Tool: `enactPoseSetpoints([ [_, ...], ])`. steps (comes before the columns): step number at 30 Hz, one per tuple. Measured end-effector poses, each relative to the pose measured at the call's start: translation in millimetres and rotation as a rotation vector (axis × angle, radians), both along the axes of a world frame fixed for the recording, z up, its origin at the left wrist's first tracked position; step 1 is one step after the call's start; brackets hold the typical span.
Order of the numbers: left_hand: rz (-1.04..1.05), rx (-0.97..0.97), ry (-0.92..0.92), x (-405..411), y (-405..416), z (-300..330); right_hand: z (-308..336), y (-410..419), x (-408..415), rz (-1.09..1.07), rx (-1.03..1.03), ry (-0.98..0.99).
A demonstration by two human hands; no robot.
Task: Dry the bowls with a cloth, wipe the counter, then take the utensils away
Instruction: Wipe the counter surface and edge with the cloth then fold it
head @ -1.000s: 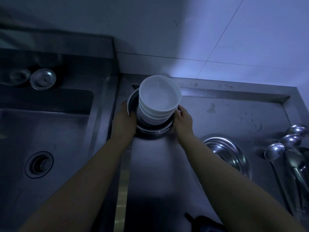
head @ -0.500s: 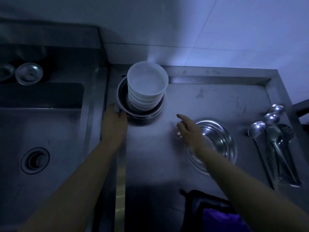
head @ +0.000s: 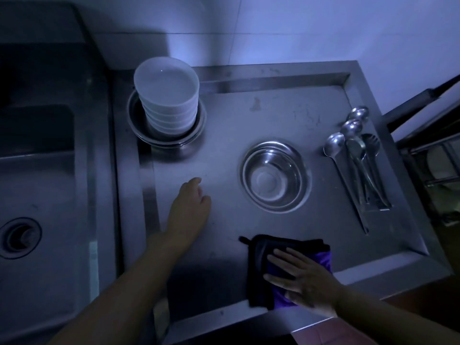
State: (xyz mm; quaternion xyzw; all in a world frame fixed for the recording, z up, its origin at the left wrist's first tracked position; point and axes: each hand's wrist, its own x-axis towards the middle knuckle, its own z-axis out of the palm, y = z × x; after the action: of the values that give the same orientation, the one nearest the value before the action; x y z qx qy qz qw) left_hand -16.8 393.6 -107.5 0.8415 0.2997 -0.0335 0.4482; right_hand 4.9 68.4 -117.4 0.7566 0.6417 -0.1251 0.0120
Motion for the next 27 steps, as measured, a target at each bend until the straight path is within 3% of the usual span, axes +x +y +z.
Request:
enactPoseSetpoints([
  [4,0.053,-0.029,0.002,-12,-1,-5,-12,45,6,0.055,-0.06,-0.014],
  [12,0.238,0.1,-0.035,-14,15,-7,-46,156,41,-0.135,0.014,0.01],
  [23,0.239,0.25,0.043,43,-2,-10,-50,263,209,-0.509,0.099,-0.06],
  [27,0.276,0.266,0.038,69,-5,-15,-53,292,256,-0.479,0.09,-0.088],
])
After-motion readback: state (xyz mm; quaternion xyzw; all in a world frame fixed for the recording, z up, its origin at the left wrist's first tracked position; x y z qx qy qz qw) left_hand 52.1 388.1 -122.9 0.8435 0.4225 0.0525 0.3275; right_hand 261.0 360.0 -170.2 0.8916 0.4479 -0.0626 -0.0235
